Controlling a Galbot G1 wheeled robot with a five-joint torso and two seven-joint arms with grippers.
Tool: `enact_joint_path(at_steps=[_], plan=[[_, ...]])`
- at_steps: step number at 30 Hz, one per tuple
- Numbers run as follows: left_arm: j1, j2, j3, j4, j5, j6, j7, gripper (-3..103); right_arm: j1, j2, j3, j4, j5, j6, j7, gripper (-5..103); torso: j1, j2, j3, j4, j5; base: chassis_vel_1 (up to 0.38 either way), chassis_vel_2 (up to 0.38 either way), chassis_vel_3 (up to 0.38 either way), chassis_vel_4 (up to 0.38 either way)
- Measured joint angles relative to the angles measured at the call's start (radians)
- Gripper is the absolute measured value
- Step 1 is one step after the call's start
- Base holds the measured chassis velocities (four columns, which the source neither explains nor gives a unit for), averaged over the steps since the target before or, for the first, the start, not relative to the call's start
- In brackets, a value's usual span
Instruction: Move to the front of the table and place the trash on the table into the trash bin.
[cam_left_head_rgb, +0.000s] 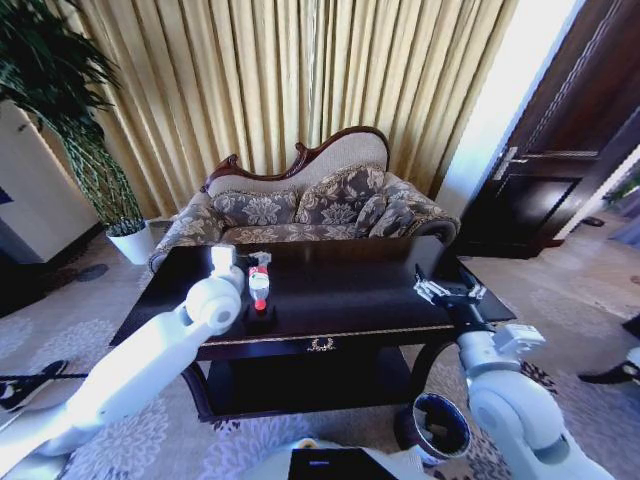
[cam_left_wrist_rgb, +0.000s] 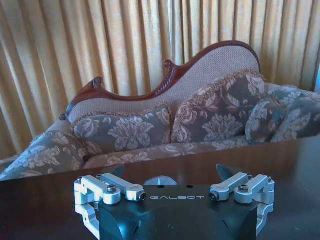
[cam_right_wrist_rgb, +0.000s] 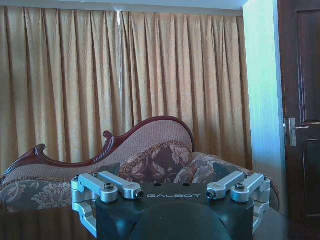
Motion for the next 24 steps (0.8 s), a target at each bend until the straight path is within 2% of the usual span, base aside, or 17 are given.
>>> enact_joint_path(at_steps=[8,20,24], plan=[[0.009,-0.007,0.019,-0.019,-0.001,0.004,-0.012,100,0.026,-0.018,0.005,-0.032,0.014,-0.002,0.001,100,0.0,0.0,0.0,-0.0001,-0.0001,0.0,0.0,0.0,0.0],[0.048,0.014,-0.042,-0.058,-0.043,0.016,-0.011,100,0.111,-0.18,0.05,-0.19,0.107,-0.015,-0.005,100,0.0,0.0,0.0,0.0,-0.0001,0.0,0.0,0.0,0.0],[0.06,0.015,-0.054,-0.071,-0.06,0.024,-0.021,100,0.118,-0.197,0.054,-0.205,0.119,-0.015,-0.007,100,0.0,0.0,0.0,-0.0001,0.0,0.0,0.0,0.0,0.0]])
